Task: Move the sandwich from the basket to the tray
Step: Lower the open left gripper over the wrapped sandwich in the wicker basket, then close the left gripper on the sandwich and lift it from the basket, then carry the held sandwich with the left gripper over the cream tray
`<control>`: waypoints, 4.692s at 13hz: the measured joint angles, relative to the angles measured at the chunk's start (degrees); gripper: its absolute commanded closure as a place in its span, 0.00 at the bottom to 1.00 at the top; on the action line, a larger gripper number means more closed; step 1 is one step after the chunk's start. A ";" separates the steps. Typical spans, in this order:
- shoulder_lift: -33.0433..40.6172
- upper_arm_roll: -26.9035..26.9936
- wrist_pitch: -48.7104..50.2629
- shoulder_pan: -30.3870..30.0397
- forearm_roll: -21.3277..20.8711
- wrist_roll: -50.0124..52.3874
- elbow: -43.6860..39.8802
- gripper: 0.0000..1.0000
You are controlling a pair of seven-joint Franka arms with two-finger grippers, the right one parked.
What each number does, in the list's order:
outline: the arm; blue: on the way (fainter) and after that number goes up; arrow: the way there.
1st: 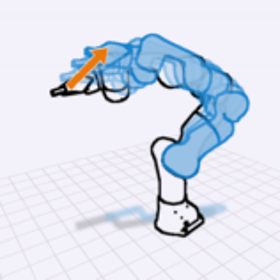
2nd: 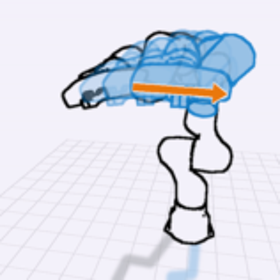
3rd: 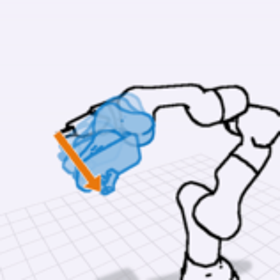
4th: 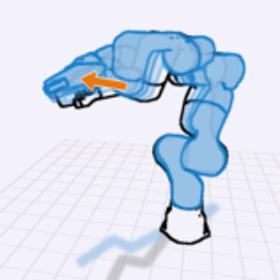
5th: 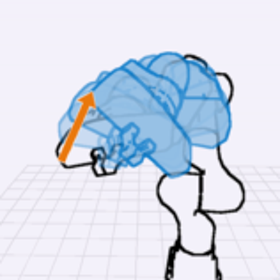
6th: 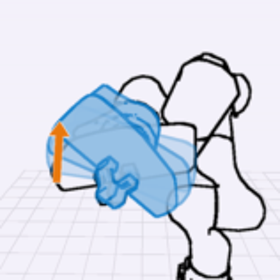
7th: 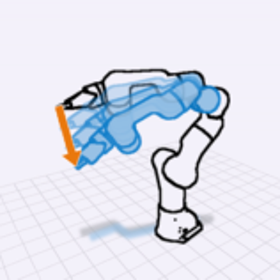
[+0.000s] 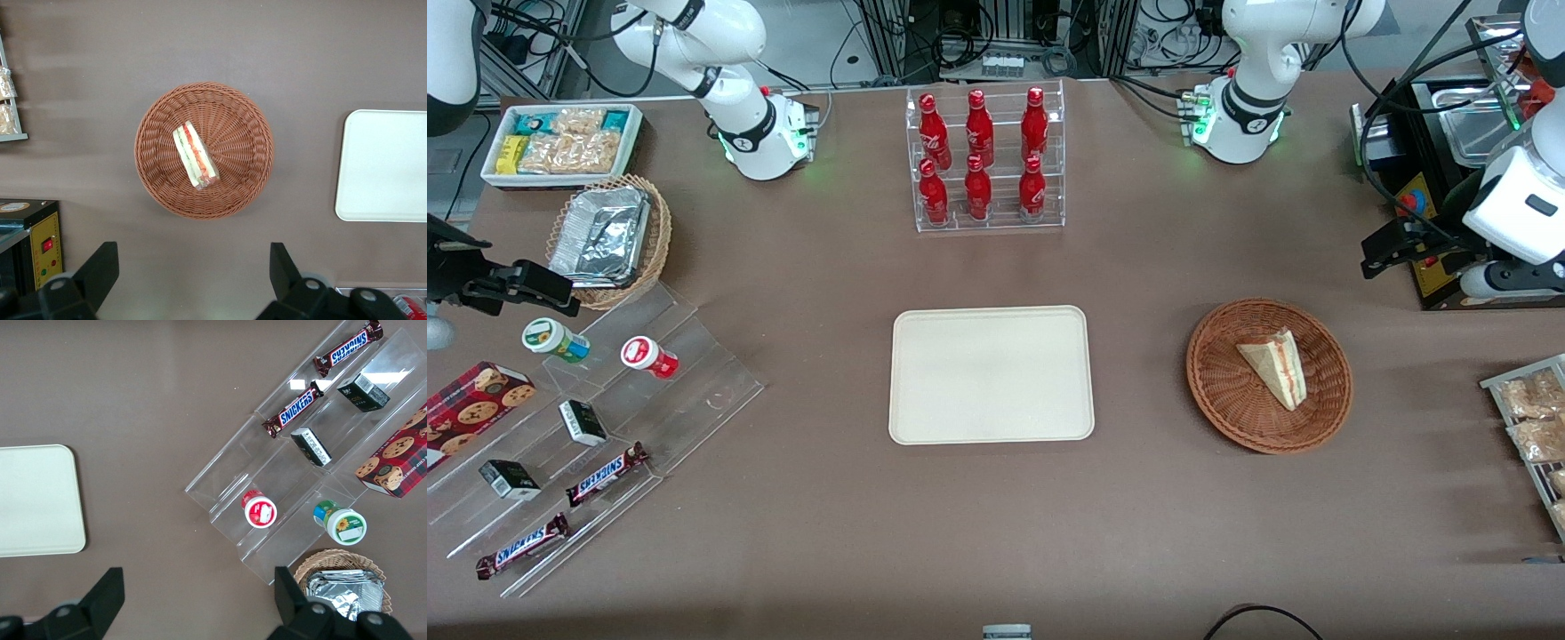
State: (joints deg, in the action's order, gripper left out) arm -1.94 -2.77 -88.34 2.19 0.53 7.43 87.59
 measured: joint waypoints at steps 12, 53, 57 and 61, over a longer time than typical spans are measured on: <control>-0.64 1.51 -13.94 -0.30 0.02 2.40 19.56 0.00; -9.50 -7.45 -33.55 0.82 -0.96 27.79 27.27 1.00; -9.54 -15.72 -33.55 1.26 -1.47 27.87 25.76 1.00; -12.26 -22.78 -33.60 1.30 -5.58 28.31 23.20 1.00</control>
State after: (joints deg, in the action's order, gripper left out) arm -14.20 -25.54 -121.94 3.49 -5.05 35.74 110.78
